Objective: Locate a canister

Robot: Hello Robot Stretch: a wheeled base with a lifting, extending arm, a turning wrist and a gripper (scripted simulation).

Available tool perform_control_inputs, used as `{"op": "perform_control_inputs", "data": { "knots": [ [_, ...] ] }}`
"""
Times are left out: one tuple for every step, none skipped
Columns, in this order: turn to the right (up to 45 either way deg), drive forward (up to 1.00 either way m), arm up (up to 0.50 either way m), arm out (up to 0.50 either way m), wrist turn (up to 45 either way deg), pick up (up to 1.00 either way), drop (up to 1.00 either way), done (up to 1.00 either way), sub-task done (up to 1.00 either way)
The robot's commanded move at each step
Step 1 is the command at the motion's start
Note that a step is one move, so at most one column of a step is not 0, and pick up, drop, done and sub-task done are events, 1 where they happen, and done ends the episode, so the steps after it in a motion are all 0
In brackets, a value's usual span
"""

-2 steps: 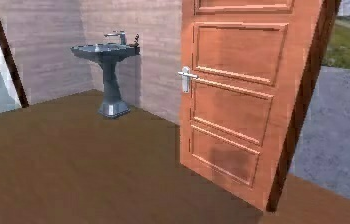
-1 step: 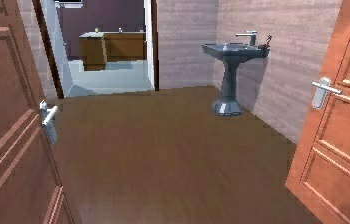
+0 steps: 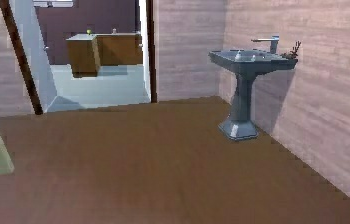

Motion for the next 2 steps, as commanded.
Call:
{"op": "perform_control_inputs", "data": {
  "knots": [
    [-15.0,0.00,0.00,0.00,0.0,0.00,0.00,0.00,0.00],
    [0.0,0.65,0.00,0.00,0.0,0.00,0.00,0.00,0.00]
  ]
}}
